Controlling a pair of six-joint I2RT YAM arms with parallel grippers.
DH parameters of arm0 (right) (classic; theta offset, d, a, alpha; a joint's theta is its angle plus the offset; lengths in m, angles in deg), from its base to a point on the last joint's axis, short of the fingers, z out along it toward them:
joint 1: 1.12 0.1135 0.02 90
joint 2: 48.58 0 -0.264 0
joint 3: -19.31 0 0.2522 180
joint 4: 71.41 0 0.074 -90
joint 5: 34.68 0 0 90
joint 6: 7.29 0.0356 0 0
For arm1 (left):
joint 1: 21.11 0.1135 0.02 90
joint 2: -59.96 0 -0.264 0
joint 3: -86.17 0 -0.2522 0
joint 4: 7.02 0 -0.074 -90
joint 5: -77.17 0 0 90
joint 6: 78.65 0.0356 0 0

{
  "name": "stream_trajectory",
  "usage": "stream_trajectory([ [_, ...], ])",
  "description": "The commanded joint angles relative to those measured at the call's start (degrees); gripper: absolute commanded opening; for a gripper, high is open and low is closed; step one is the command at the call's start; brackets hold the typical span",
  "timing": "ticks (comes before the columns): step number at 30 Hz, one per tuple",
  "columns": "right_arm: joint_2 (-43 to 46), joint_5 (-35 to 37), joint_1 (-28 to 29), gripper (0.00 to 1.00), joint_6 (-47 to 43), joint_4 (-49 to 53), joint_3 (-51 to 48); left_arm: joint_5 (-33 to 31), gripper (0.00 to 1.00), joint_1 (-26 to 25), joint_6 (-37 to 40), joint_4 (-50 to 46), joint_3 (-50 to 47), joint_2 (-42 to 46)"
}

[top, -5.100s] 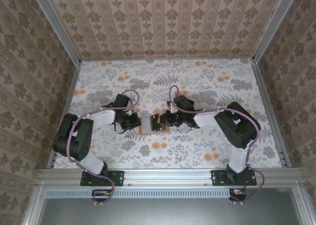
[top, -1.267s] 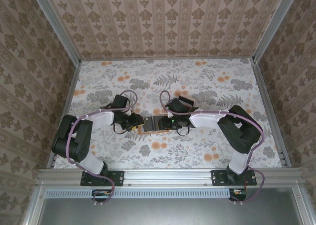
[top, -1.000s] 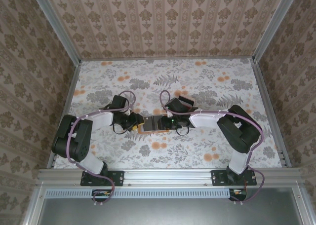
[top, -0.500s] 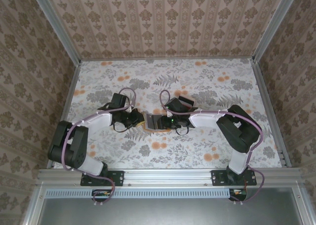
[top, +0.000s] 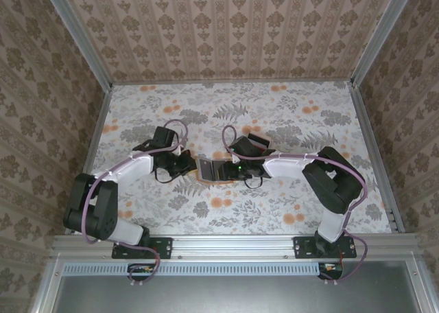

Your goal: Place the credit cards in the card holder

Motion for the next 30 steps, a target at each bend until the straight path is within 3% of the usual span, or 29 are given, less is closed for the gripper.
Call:
stream_trajectory([
  [1,2.8,1.5,-0.4,0.45,-0.7,4.7,-0.9,-3.6,0.00,0.3,3.9,-5.5,3.0,2.0],
  [10,2.0,-1.2,-0.3,0.45,-0.2,3.1,0.6,-3.3,0.00,0.1,4.7,-6.3,4.0,0.6],
  [17,-0.4,-7.6,1.6,0.46,2.1,-2.4,4.7,-3.9,0.00,-0.4,5.6,-8.4,6.1,-0.3],
  [23,-4.6,-8.6,4.0,0.57,2.4,-3.0,11.4,-4.1,0.00,-0.9,5.9,-9.4,7.4,-0.7],
  [30,-7.9,-7.5,4.1,0.59,3.3,-3.4,12.4,-4.4,0.00,-1.0,5.7,-9.6,7.2,-0.3],
])
